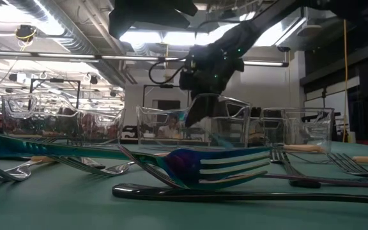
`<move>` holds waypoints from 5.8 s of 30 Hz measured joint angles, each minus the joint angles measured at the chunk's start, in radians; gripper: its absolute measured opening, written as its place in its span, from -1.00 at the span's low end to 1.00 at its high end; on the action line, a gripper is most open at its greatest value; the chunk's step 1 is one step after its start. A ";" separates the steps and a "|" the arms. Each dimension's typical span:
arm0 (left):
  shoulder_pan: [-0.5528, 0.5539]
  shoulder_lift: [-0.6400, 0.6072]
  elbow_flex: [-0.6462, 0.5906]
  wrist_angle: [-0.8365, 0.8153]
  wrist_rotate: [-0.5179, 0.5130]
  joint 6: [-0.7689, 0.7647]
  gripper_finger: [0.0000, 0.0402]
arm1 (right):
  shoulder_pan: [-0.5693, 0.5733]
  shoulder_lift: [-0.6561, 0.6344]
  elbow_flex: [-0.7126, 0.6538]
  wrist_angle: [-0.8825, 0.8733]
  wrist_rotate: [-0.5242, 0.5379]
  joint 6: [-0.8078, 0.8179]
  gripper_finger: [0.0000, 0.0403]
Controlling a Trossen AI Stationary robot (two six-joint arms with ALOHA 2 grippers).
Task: Sort silverware by color (type)
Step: Put the blue fork into the center transparent bin, then put the orange fork into the right transparent bin
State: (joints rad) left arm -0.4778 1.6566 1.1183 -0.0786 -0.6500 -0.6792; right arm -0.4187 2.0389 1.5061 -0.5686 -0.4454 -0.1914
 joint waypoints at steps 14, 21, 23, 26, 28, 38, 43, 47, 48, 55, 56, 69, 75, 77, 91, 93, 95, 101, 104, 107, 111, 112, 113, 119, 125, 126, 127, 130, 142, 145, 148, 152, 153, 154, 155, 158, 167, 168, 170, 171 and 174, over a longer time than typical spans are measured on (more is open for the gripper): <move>0.000 0.000 0.000 -0.004 0.000 0.000 -0.54 | 0.000 0.064 0.001 0.087 0.048 0.003 -0.99; 0.000 0.000 0.000 -0.013 0.000 0.000 -0.54 | 0.001 0.066 0.001 0.137 0.132 0.004 -0.99; 0.000 0.000 0.000 -0.016 0.000 0.000 -0.54 | 0.000 0.066 0.001 0.140 0.139 0.004 -0.98; 0.000 0.000 0.000 -0.020 0.000 0.001 -0.54 | 0.000 0.066 0.001 0.143 0.140 0.002 -0.98; 0.000 0.000 0.000 -0.020 0.000 0.001 -0.54 | 0.000 0.066 0.000 0.146 0.141 0.001 -0.98; 0.000 0.000 0.000 -0.020 0.000 0.001 -0.54 | 0.000 0.066 0.000 0.149 0.140 0.010 -0.98; 0.000 0.000 0.000 -0.019 0.001 0.001 -0.54 | 0.000 0.066 0.000 0.149 0.140 0.011 -0.78; 0.000 0.000 0.000 -0.019 0.001 0.001 -0.54 | 0.000 0.066 0.000 0.150 0.141 0.011 -0.57; 0.000 0.000 0.000 -0.020 0.001 0.001 -0.54 | 0.000 0.066 0.000 0.150 0.141 0.011 -0.53; 0.000 0.000 0.000 -0.019 0.001 0.001 -0.54 | 0.000 0.066 0.000 0.150 0.141 0.011 -0.40; 0.000 0.000 0.000 -0.019 0.001 0.001 -0.54 | 0.000 0.066 0.000 0.150 0.141 0.011 -0.39; 0.000 0.000 0.000 -0.019 0.001 0.000 -0.54 | 0.000 0.066 0.000 0.149 0.142 0.011 -0.39; 0.000 0.000 0.000 -0.019 0.001 0.000 -0.54 | 0.000 0.040 -0.001 0.145 0.142 0.011 -0.39; 0.000 0.000 0.000 -0.019 0.001 0.000 -0.54 | 0.000 0.016 -0.001 0.148 0.142 0.011 -0.39; 0.000 -0.077 -0.001 -0.060 0.010 -0.085 -0.54 | 0.000 -0.216 -0.001 0.037 0.140 0.011 -0.39; 0.000 -0.090 -0.001 -0.077 0.015 -0.125 -0.54 | 0.000 -0.248 -0.001 -0.006 0.140 0.011 -0.39; 0.000 -0.098 -0.001 -0.093 0.017 -0.161 -0.54 | 0.000 -0.279 -0.001 -0.057 0.139 0.011 -0.39; 0.001 -0.100 -0.001 -0.186 0.027 -0.303 -0.54 | 0.000 -0.364 -0.001 -0.182 0.139 0.011 -0.39; 0.006 -0.100 -0.001 -0.267 0.066 -0.408 -0.54 | 0.000 -0.398 -0.001 -0.236 0.139 0.011 -0.39; 0.008 -0.100 -0.001 -0.342 0.107 -0.506 -0.54 | 0.000 -0.430 -0.001 -0.286 0.139 0.010 -0.39; 0.012 -0.100 -0.001 -0.436 0.190 -0.607 -0.54 | 0.024 -0.455 -0.001 -0.339 0.142 0.010 -0.39; 0.013 -0.100 -0.001 -0.450 0.210 -0.630 -0.54 | 0.035 -0.460 -0.001 -0.349 0.142 0.011 -0.39; 0.013 -0.100 -0.001 -0.468 0.225 -0.655 -0.54 | 0.050 -0.464 -0.001 -0.358 0.142 0.011 -0.39; 0.013 -0.100 -0.001 -0.527 0.302 -0.780 -0.54 | 0.156 -0.468 0.000 -0.406 0.141 0.003 -0.39; 0.001 -0.089 -0.001 -0.537 0.358 -0.871 -0.54 | 0.266 -0.468 0.000 -0.453 0.142 0.003 -0.39; -0.004 -0.084 0.000 -0.537 0.362 -0.883 -0.54 | 0.283 -0.468 0.000 -0.468 0.142 0.003 -0.39; -0.008 -0.079 0.000 -0.532 0.369 -0.894 -0.54 | 0.303 -0.468 0.000 -0.488 0.142 0.003 -0.39; -0.028 -0.067 0.000 -0.537 0.383 -0.942 -0.54 | 0.364 -0.468 -0.019 -0.504 0.142 0.025 -0.39; -0.079 -0.021 0.000 -0.536 0.390 -1.092 -0.54 | 0.592 -0.467 -0.200 -0.466 0.327 0.115 -0.39; -0.079 0.003 0.000 -0.522 0.428 -1.146 -0.54 | 0.619 -0.467 -0.241 -0.427 0.342 0.116 -0.39; -0.078 0.033 0.000 -0.518 0.468 -1.182 -0.54 | 0.638 -0.467 -0.271 -0.388 0.342 0.116 -0.39; -0.075 0.068 0.000 -0.510 0.498 -1.218 -0.54 | 0.645 -0.467 -0.305 -0.334 0.341 0.116 -0.39; -0.074 0.077 0.000 -0.514 0.508 -1.228 -0.54 | 0.644 -0.467 -0.309 -0.331 0.341 0.116 -0.39; -0.074 0.086 0.000 -0.512 0.520 -1.234 -0.54 | 0.642 -0.467 -0.312 -0.329 0.341 0.116 -0.39; -0.074 0.093 0.000 -0.511 0.523 -1.242 -0.54 | 0.640 -0.467 -0.314 -0.324 0.341 0.116 -0.39; -0.074 0.117 0.000 -0.510 0.540 -1.264 -0.54 | 0.640 -0.467 -0.316 -0.294 0.341 0.116 -0.39; -0.072 0.157 0.000 -0.506 0.560 -1.286 -0.54 | 0.641 -0.467 -0.317 -0.249 0.341 0.116 -0.39; -0.070 0.157 0.000 -0.505 0.559 -1.286 -0.54 | 0.640 -0.467 -0.317 -0.243 0.341 0.116 -0.39; -0.068 0.157 0.000 -0.507 0.559 -1.286 -0.54 | 0.640 -0.467 -0.317 -0.240 0.341 0.111 -0.39; -0.066 0.157 0.000 -0.507 0.559 -1.287 -0.54 | 0.640 -0.467 -0.317 -0.240 0.341 0.109 -0.39; -0.067 0.163 0.000 -0.505 0.559 -1.319 -0.54 | 0.640 -0.467 -0.317 -0.240 0.341 0.109 -0.39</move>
State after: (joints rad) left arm -0.5449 1.8199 1.1183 -0.5834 -0.0913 -1.9985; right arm 0.2218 1.5719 1.1892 -0.8082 -0.1044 -0.0826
